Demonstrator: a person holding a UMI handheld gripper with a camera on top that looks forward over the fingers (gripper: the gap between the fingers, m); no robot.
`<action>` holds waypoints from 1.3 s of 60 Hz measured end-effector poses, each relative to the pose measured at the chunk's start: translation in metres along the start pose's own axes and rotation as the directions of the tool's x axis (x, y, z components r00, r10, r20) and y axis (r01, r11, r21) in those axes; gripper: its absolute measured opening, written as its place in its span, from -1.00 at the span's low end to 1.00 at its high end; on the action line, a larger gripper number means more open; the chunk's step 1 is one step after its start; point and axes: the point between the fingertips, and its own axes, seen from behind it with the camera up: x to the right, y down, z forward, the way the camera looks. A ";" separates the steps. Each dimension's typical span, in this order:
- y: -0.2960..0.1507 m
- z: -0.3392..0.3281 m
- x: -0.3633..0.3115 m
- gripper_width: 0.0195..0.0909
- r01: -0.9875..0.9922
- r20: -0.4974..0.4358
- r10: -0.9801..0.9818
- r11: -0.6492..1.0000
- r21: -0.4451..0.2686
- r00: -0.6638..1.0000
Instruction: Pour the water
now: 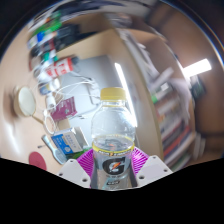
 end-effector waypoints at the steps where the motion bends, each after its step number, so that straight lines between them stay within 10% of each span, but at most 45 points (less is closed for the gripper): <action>1: -0.012 0.006 -0.004 -0.25 0.082 0.002 -0.082 0.997 0.015 0.997; 16: -0.115 0.046 -0.078 -0.25 0.898 -0.160 -0.893 0.383 0.217 0.420; 32: -0.137 0.041 -0.120 -0.25 0.959 -0.213 -0.964 0.098 0.265 0.157; 45: -0.140 0.048 -0.102 -0.25 0.925 -0.179 -0.929 0.272 0.266 0.325; 51: -0.138 0.056 -0.053 -0.25 0.704 -0.082 -0.708 0.672 0.229 0.702; 58: -0.093 0.056 -0.018 -0.25 -0.023 0.067 0.018 0.997 0.077 0.998; 66: -0.034 0.036 -0.055 -0.24 -0.755 0.175 0.768 0.640 -0.145 0.617; 78: 0.049 0.027 -0.130 -0.24 -0.884 0.120 0.933 0.361 -0.297 0.340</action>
